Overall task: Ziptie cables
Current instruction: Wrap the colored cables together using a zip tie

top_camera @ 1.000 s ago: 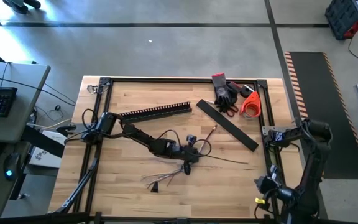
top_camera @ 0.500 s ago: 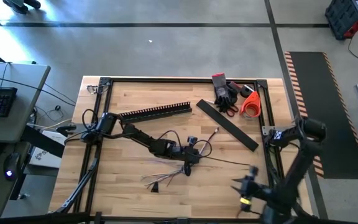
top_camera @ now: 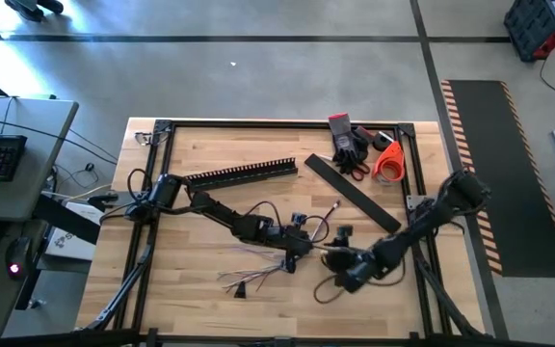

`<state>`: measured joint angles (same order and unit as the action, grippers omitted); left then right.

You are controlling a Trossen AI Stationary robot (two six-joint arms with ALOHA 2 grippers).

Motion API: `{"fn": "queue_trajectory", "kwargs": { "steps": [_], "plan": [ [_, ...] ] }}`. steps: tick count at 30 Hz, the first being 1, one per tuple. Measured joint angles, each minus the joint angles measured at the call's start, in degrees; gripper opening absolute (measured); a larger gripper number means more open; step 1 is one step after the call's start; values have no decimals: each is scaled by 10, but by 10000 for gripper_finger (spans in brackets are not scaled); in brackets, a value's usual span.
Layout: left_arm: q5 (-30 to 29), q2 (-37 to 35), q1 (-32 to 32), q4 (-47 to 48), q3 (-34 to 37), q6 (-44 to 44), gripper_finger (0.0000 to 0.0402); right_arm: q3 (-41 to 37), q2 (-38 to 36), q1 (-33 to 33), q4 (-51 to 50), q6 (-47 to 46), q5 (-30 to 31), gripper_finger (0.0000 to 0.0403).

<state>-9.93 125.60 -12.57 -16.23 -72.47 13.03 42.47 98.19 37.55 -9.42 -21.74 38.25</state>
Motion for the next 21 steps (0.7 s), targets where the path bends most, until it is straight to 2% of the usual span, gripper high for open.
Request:
{"fn": "queue_trajectory", "kwargs": {
  "steps": [3, 11, 21],
  "plan": [
    [0, 0, 0, 0, 0, -4, 0, -1, 0, -30, 2, 25, -35, 133],
    [0, 0, 0, -1, 0, -9, 0, 0, 0, -64, 21, 83, -83, 101],
    [0, 0, 0, -3, 0, -20, 0, -1, 0, -77, 21, 99, -107, 55]
  ]
}}
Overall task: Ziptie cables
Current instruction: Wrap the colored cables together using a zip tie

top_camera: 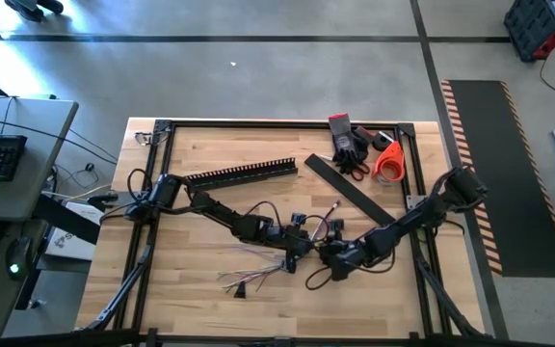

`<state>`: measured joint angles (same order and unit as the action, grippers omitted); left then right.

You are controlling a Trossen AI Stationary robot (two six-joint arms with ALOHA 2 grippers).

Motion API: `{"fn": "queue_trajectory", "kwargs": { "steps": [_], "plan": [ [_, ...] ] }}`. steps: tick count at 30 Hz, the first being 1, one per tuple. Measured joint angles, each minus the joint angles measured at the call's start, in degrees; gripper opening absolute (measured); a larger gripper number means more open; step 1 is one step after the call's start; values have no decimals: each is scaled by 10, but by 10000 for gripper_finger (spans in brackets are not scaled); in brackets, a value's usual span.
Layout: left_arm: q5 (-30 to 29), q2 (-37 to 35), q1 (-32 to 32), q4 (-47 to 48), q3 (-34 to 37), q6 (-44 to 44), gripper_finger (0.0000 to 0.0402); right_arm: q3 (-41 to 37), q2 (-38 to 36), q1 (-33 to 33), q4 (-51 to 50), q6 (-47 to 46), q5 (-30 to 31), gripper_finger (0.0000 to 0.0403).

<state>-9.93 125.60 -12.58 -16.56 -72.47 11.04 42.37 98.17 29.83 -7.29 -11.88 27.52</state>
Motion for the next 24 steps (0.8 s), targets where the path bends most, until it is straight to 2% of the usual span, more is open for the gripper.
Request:
{"fn": "queue_trajectory", "kwargs": {
  "steps": [6, 10, 15, 20, 24],
  "plan": [
    [4, 0, 0, -1, 0, -5, 0, -1, 2, -2, -3, -4, -8, 5],
    [4, -1, 0, -3, 9, -6, 0, 0, 1, 7, -23, -59, -17, 2],
    [2, -3, 2, -11, 26, -15, 0, 1, -3, 51, -97, -147, -12, 1],
    [-2, -3, 3, -16, 28, -13, 0, 2, -4, 60, -86, -173, -10, 1],
    [-31, -6, -4, -23, 27, -9, 8, 15, -3, 54, -94, -194, -14, 0]
  ]
}}
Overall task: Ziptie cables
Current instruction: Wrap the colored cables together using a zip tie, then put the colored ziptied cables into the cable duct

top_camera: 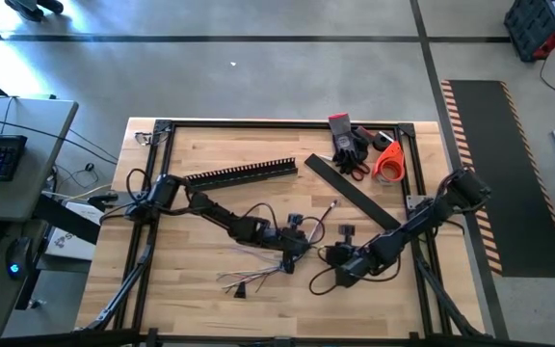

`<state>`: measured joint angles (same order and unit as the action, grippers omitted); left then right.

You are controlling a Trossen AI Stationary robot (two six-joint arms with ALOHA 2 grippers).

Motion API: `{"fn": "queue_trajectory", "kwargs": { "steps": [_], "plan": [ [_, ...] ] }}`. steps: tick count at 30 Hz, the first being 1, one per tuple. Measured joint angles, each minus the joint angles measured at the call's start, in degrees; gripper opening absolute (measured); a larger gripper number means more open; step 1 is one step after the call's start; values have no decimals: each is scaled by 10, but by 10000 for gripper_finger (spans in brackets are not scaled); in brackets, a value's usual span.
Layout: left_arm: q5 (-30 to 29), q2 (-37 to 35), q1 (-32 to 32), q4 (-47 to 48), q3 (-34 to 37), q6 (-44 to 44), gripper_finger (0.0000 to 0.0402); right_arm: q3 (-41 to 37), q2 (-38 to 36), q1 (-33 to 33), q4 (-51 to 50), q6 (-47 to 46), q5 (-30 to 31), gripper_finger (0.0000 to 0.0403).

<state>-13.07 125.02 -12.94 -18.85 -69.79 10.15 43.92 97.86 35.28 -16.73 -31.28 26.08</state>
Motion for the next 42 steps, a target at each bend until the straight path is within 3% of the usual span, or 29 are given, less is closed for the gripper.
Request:
{"fn": "queue_trajectory", "kwargs": {
  "steps": [5, 12, 15, 19, 21, 26, 30, 32, 37, 42],
  "plan": [
    [-23, -39, -2, 64, -5, -9, 59, 26, 1, 1, -8, -2, -31, 28],
    [-70, -129, -7, 224, -7, -89, 137, 79, 1, 1, -66, 89, -31, 140],
    [-104, -163, -11, 261, 2, -157, 153, 108, -3, -10, -122, 119, -28, 182],
    [-208, -207, -5, 267, 60, -248, 157, 121, -32, -44, -160, 150, -25, 225],
    [-217, -239, 17, 265, 98, -281, 159, 117, -52, -56, -162, 161, -28, 239],
    [-126, -317, 118, 266, 186, -266, 172, 69, -102, -65, -119, 193, -42, 249],
    [-39, -338, 221, 274, 225, -181, 182, 1, -123, -62, -7, 211, -67, 249],
    [-28, -334, 258, 289, 233, -131, 184, -29, -127, -62, 47, 210, -85, 249],
    [22, -320, 306, 292, 248, -34, 178, -64, -128, -63, 105, 206, -96, 249],
    [118, -308, 302, 299, 252, -20, 136, -63, -128, -73, 106, 227, -98, 249]
  ]
}}
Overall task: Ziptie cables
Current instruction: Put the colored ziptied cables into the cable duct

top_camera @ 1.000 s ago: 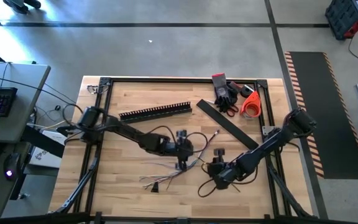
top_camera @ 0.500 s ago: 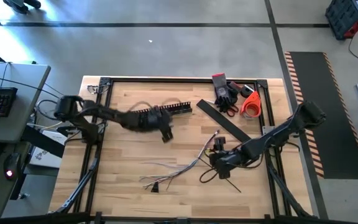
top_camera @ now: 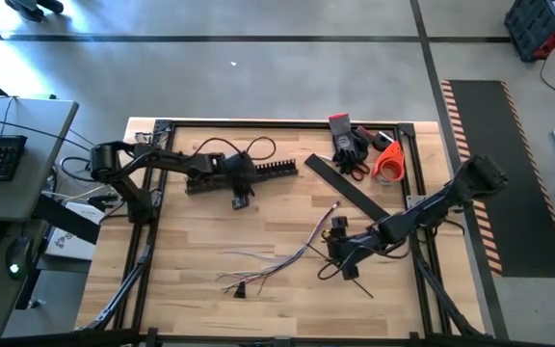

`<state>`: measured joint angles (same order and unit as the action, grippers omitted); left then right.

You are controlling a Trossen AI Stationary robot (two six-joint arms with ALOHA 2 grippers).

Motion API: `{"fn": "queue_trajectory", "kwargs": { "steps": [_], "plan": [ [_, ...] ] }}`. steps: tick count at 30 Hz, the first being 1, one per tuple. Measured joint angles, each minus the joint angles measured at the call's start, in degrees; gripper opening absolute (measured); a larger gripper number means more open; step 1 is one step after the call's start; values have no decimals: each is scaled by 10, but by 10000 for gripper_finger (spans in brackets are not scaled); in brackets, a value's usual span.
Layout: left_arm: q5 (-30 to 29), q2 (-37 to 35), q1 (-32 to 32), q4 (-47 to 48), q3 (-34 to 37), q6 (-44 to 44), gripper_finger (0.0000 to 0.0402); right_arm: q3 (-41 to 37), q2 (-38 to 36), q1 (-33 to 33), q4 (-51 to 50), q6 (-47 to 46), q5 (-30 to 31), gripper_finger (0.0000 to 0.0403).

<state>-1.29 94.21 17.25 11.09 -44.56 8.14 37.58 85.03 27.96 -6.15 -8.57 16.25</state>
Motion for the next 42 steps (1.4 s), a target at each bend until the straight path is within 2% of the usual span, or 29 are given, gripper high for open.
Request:
{"fn": "queue_trajectory", "kwargs": {
  "steps": [3, 7, 13, 18, 22, 26, 31, 35, 38, 42],
  "plan": [
    [34, 2, -27, 0, 0, -4, 92, 11, 0, -23, -21, 41, -19, 249],
    [37, 2, -70, -6, 0, -21, 40, 56, 0, -61, -94, 108, -33, 249],
    [16, 2, -130, -18, 0, -41, 8, 124, 0, -122, -254, 237, -29, 249],
    [-17, 2, -158, -31, 0, -45, 31, 101, 2, -203, -276, 303, -51, 248],
    [-19, 2, -163, -33, -16, -49, 70, 62, 2, -263, -218, 323, -62, 233],
    [-13, -3, -163, -6, -49, -46, 107, 37, 12, -308, -198, 357, -103, 210],
    [-9, -7, -185, 62, -118, -49, 132, 32, 49, -336, -198, 375, -120, 167],
    [-14, -7, -231, 70, -162, -28, 129, 34, 71, -339, -203, 353, -136, 100],
    [-70, -7, -272, 51, -172, -21, 123, 33, 65, -326, -209, 290, -133, 25],
    [-218, -5, -316, -6, -162, -92, 118, 37, 23, -274, -251, 205, -109, 14]
  ]
}}
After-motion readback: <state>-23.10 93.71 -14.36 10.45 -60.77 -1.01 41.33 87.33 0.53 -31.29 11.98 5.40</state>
